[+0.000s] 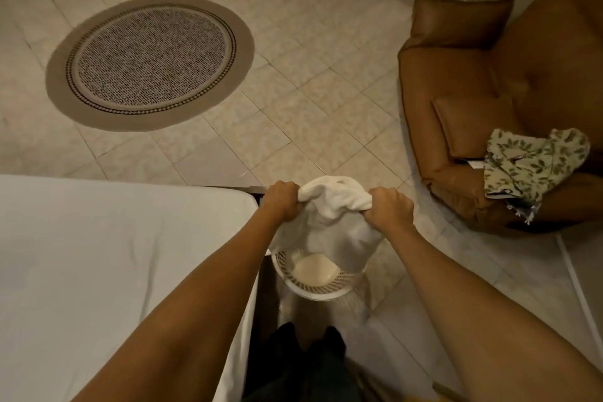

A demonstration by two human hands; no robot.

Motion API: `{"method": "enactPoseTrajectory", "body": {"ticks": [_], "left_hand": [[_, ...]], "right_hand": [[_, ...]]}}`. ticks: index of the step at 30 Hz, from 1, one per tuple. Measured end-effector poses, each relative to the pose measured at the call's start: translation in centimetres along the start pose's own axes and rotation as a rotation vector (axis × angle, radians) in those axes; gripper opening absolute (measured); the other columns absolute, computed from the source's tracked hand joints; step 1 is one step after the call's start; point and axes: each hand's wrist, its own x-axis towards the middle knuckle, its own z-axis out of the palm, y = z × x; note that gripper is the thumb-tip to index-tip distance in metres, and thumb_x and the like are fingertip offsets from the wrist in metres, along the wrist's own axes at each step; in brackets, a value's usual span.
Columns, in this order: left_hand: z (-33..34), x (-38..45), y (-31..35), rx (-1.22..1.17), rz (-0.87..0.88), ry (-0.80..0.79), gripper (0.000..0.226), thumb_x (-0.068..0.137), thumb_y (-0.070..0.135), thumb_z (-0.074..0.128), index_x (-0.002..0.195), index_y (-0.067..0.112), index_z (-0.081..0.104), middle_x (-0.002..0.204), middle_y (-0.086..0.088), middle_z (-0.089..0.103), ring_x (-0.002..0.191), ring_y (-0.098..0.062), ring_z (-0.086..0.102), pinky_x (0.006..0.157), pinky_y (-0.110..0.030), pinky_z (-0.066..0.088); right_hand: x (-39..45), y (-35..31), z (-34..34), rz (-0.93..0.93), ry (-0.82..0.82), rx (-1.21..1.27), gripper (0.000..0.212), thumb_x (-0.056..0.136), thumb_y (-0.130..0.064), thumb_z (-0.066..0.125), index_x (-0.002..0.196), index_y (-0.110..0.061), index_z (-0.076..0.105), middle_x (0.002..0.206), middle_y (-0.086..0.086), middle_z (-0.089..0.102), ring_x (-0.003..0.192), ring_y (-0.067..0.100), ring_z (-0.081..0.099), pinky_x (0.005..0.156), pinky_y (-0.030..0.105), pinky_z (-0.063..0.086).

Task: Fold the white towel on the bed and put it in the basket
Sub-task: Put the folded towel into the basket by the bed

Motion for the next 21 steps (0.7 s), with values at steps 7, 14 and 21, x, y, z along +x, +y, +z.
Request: {"method": "enactPoseTrajectory", "body": {"ticks": [7, 14, 21], "left_hand": [[6.0, 4.8, 1.7, -0.227, -0.13, -0.028, 0.035, 0.093, 0.028, 0.048, 0.113, 0.003, 0.063, 0.112, -0.018, 0.068, 0.104, -0.035, 0.061, 0.084, -0.038, 0.048], [16.5, 7.5, 3.4, -0.78, -0.337, 0.119, 0.036, 0.094, 0.032, 0.046, 0.114, 0.008, 0.063, 0.107, -0.014, 0.071, 0.101, -0.031, 0.065, 0.089, -0.041, 0.054], [26.8, 10.0, 1.5, -1.329, -0.605, 0.012, 0.036, 0.097, 0.038, 0.041, 0.13, 0.026, 0.051, 0.125, -0.007, 0.062, 0.114, -0.025, 0.059, 0.101, -0.046, 0.049]], "right_hand": [[3.1, 1.5, 6.4, 0.135, -0.093, 0.128, 0.025, 0.084, -0.026, 0.06, 0.105, -0.012, 0.062, 0.108, 0.013, 0.065, 0.099, 0.033, 0.062, 0.069, 0.03, 0.042], [5.0, 1.4, 14.6, 0.234, -0.061, 0.316, 0.031, 0.084, -0.024, 0.061, 0.115, -0.017, 0.058, 0.103, 0.015, 0.067, 0.096, 0.035, 0.063, 0.075, 0.036, 0.049], [8.1, 1.7, 23.0, 0.094, -0.092, 0.238, 0.053, 0.09, -0.016, 0.053, 0.139, -0.03, 0.04, 0.11, 0.012, 0.068, 0.098, 0.032, 0.064, 0.077, 0.036, 0.049]]}}
